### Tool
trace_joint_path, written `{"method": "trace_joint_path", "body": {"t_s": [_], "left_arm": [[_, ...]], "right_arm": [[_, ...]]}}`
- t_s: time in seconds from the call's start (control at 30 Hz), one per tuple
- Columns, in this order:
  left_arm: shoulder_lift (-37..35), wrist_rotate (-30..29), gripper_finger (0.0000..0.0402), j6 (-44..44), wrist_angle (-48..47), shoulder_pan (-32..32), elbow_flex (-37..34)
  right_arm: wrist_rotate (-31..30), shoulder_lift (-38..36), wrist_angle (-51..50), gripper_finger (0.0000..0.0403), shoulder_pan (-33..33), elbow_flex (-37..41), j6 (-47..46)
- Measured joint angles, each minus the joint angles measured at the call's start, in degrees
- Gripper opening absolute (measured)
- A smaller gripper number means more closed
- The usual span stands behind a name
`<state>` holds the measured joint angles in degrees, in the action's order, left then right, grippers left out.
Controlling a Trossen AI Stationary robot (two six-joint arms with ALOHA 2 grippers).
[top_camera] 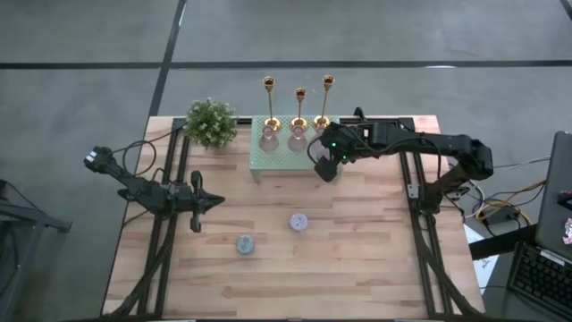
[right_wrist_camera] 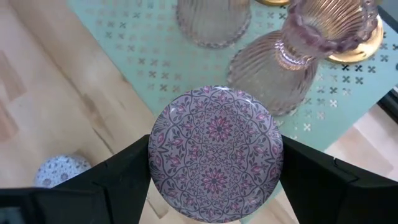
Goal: Stock candles and vases on shelf
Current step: Put the pink patterned scented candle on the shelf
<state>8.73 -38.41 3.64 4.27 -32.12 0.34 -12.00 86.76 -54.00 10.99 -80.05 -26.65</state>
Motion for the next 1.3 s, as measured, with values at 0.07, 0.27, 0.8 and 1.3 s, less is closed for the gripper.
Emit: {"method": "trace_joint_path", "body": {"t_s": [0.07, 0.27, 0.8, 1.3], "left_arm": [[0.0, 0.0, 0.0021, 0.0, 0.0, 0.0, 0.0], [0.0, 0.0, 0.0021, 0.0, 0.0, 0.0, 0.0], [0.0, 0.0, 0.0021, 0.0, 0.0, 0.0, 0.0], [0.0, 0.0, 0.0021, 0.0, 0.0, 0.0, 0.0]], "right_arm": [[-0.1, 0.7, 0.0, 0.0298, 0.0, 0.0, -0.1], [0.0, 3.5, 0.3, 0.0300, -0.1, 0.0, 0.0], [-0.2, 4.6, 1.9, 0.0302, 2.2, 0.1, 0.9], [-2.6, 4.6, 2.5, 0.0302, 2.2, 1.1, 0.9]]}}
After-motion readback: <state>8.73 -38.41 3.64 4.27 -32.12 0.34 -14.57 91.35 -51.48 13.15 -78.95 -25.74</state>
